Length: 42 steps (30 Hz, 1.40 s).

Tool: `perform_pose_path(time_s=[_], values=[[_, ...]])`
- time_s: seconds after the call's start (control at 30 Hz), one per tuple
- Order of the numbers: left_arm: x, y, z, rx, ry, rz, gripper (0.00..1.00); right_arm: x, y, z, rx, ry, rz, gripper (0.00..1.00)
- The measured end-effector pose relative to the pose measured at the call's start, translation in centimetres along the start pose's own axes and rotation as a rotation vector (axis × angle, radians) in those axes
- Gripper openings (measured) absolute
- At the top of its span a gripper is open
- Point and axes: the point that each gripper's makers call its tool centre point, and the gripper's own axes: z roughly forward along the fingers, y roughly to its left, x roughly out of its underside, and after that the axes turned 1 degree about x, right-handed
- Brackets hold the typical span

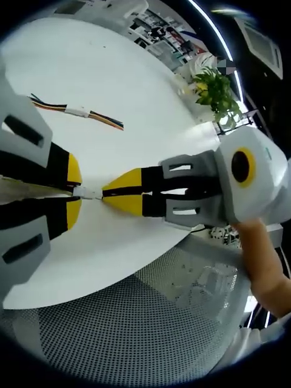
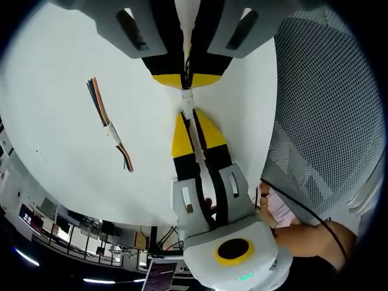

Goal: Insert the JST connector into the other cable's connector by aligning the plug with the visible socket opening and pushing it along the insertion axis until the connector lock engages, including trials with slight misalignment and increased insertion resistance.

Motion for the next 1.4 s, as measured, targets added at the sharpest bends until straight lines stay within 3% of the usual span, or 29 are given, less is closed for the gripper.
perform_pose_path(time_s=[0.6,0.63,0.9,1.07,1.23,1.4], values=[[0.2,0.3,-0.1,-0.011,-0.015,-0.051,0.0,-0.7,0.1,-0.1,-0.001,-0.036,-0.014,0.0],[-0.1,0.0,0.1,0.01,-0.028,-0.058,0.0,-1.1,-0.2,-0.2,0.012,-0.05,-0.021,0.0],[0.0,0.4,0.0,-0.009,-0.03,-0.062,0.0,-1.1,-0.3,-0.2,0.01,-0.053,-0.025,0.0],[-0.2,0.7,-0.4,-0.027,-0.064,-0.096,0.0,-1.2,-0.3,-0.6,0.003,-0.071,-0.017,0.0],[-0.3,2.0,-1.3,-0.09,-0.118,-0.172,0.09,-2.0,-0.4,-1.2,-0.004,-0.126,0.015,0.0],[0.0,1.7,-1.4,-0.083,-0.11,-0.161,0.07,-2.3,-0.5,-1.2,-0.001,-0.151,0.027,0.0]])
